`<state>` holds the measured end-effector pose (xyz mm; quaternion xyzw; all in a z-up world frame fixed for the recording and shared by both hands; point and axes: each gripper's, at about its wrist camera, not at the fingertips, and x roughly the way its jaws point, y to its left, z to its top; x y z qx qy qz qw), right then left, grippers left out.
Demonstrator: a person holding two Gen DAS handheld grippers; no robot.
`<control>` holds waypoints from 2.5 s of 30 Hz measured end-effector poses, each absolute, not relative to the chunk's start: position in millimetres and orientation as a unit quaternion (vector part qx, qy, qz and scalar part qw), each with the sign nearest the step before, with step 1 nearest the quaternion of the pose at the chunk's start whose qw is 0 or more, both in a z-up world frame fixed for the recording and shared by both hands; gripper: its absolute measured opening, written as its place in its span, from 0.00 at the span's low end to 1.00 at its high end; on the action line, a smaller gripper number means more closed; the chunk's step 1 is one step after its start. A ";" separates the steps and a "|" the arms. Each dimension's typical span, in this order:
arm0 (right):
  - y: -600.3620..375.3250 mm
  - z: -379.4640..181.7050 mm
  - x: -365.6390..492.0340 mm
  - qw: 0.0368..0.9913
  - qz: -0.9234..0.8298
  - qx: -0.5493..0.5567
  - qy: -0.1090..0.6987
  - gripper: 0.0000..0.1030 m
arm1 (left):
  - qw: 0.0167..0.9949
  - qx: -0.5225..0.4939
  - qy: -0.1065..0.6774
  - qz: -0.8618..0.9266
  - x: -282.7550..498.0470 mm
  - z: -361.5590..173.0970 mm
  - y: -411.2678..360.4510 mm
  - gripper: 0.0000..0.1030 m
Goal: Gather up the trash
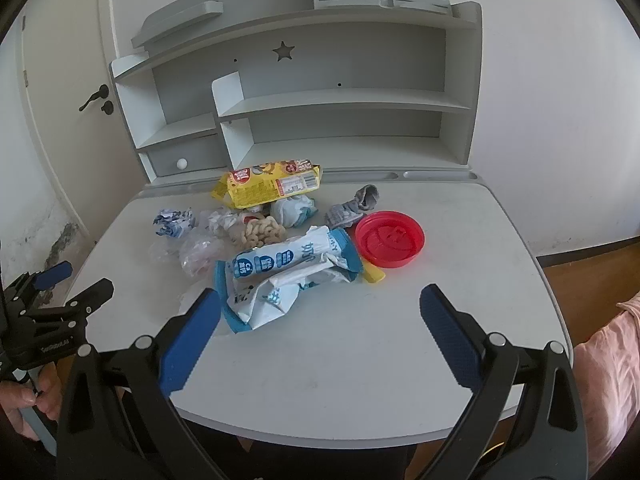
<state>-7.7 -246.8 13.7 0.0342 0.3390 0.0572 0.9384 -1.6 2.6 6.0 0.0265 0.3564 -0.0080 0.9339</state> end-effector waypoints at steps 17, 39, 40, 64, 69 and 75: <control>-244.5 14.2 -9.0 0.939 0.058 0.033 0.338 0.93 | 0.934 0.027 0.356 -0.008 -1.7 6.5 2.1 0.94; -244.1 14.1 -10.2 0.939 0.059 0.033 0.338 0.93 | 0.933 0.027 0.359 -0.009 -2.0 3.7 0.9 0.94; -244.5 14.0 -10.1 0.939 0.058 0.033 0.338 0.93 | 0.933 0.026 0.359 -0.009 -2.1 3.7 1.1 0.94; -248.2 6.3 -5.7 0.935 0.057 0.035 0.348 0.93 | 0.922 -0.009 0.387 -0.035 33.1 1.5 8.0 0.94; -254.6 -6.6 5.0 0.926 0.060 0.044 0.370 0.93 | 0.909 -0.015 0.415 -0.036 96.2 3.0 2.4 0.94; -261.6 -16.6 10.2 0.916 0.062 0.066 0.390 0.93 | 0.893 -0.025 0.449 -0.028 149.5 -9.5 7.0 0.92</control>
